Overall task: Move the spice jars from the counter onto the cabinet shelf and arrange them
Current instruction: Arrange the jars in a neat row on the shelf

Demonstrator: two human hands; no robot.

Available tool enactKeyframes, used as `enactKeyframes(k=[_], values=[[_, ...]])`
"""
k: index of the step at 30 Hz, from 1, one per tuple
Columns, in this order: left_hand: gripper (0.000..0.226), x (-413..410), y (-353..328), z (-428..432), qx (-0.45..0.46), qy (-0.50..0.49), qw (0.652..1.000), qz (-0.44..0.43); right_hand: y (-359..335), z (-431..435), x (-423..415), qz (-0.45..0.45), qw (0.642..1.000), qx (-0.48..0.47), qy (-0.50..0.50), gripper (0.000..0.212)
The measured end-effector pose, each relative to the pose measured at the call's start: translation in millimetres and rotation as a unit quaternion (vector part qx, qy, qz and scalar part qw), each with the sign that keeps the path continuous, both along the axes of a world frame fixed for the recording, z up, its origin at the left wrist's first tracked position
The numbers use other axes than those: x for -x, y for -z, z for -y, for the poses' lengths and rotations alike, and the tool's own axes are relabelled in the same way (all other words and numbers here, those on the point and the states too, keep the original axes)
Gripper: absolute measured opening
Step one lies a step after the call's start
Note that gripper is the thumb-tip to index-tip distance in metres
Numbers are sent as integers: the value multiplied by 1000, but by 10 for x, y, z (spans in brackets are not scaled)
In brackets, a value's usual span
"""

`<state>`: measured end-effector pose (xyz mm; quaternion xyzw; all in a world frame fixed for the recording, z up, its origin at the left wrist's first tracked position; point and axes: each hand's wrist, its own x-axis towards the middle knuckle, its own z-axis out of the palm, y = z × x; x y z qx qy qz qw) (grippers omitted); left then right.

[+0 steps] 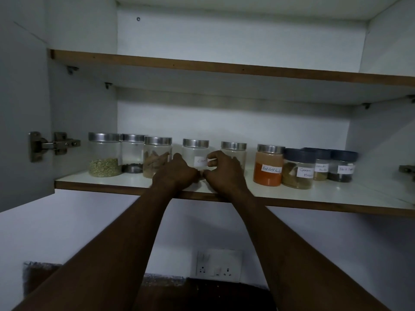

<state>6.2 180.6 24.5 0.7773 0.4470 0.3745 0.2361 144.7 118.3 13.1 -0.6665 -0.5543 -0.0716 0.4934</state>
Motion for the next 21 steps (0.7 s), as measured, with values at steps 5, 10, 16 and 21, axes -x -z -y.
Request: enactKeyframes(k=[5, 10, 16, 21], values=[[80, -40, -26, -118, -16, 10, 997, -74, 9, 78, 59, 24, 998, -47, 26, 36], [104, -55, -21, -122, -2, 16, 995, -97, -2, 98, 96, 48, 996, -39, 58, 28], [31, 287, 244, 51, -198, -170, 949, 176, 1, 99, 135, 64, 998, -24, 10, 12], [53, 624, 148, -131, -120, -201, 959, 157, -28, -151, 406, 34, 997, 48, -59, 44]])
